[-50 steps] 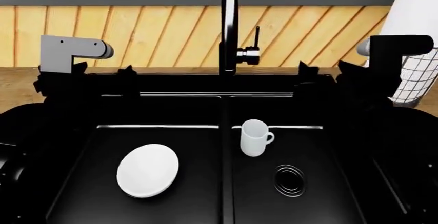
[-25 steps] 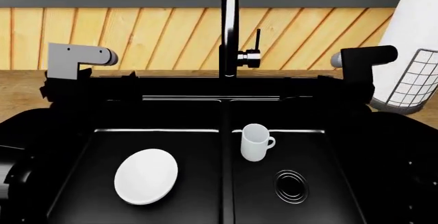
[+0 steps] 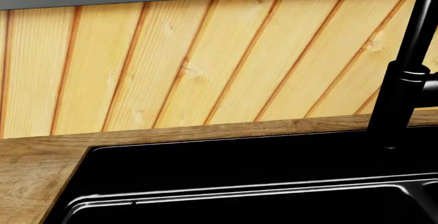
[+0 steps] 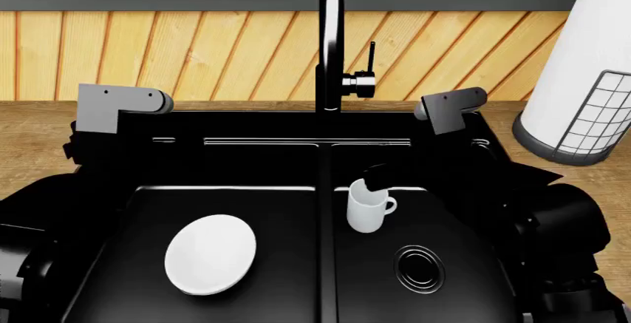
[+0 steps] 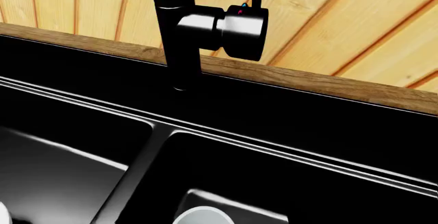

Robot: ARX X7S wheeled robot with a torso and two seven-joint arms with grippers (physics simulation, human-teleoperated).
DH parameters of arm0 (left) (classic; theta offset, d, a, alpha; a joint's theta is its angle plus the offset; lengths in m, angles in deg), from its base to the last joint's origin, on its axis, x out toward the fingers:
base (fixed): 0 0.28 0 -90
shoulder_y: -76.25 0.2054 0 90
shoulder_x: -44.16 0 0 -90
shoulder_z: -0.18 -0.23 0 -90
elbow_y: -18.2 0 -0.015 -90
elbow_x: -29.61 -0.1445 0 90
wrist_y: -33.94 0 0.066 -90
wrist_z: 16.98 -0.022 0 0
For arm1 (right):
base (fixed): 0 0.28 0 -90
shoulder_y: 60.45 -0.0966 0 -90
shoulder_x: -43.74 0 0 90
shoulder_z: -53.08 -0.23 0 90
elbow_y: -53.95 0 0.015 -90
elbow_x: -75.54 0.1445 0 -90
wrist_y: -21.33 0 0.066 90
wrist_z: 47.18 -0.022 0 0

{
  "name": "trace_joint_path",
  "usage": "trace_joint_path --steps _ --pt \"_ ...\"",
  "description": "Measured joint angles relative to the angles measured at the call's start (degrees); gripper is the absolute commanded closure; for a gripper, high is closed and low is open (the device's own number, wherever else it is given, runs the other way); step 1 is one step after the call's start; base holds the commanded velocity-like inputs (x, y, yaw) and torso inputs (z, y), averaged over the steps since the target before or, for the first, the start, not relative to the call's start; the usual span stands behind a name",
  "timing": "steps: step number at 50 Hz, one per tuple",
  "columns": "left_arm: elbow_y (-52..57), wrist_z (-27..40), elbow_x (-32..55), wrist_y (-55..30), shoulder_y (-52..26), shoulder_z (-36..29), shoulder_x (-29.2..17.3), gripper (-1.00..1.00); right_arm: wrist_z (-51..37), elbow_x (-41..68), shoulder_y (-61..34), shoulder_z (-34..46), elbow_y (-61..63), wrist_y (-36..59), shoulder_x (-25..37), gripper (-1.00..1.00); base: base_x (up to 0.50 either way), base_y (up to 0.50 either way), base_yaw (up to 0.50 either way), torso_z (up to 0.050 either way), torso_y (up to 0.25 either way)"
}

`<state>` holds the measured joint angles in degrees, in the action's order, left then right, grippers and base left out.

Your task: Pick the cup and bowl from the sink and place them on the counter for drying.

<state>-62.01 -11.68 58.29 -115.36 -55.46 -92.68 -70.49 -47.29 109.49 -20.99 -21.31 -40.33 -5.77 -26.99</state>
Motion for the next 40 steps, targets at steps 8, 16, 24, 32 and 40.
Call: trace_joint_path --steps 8,16,24,32,40 --pt "-0.01 0.12 -0.04 0.42 0.93 0.04 -0.16 -1.0 2.68 -2.6 -1.51 3.69 -6.91 -3.88 -0.74 -1.0 0.0 0.0 0.0 0.0 0.0" --pt "-0.36 0.16 -0.15 0.93 1.58 -0.06 -0.25 -1.0 6.42 -5.01 -3.52 7.73 -14.24 -7.85 -1.88 -1.0 0.0 0.0 0.0 0.0 0.0" --pt "-0.8 0.1 -0.29 1.53 2.23 -0.25 -0.32 -1.0 10.09 -6.62 -5.54 10.57 -21.32 -11.69 -3.41 -1.0 0.0 0.0 0.0 0.0 0.0" --pt "-0.94 0.12 -0.24 1.85 2.85 -0.26 -0.41 -1.0 13.7 -7.87 -7.09 12.88 -28.08 -15.45 -4.92 -1.0 0.0 0.0 0.0 0.0 0.0" --pt "-0.75 0.34 -0.1 1.8 3.36 0.0 -0.64 -1.0 16.95 -8.96 -8.59 14.84 -34.55 -18.76 -6.66 -1.0 0.0 0.0 0.0 0.0 0.0"
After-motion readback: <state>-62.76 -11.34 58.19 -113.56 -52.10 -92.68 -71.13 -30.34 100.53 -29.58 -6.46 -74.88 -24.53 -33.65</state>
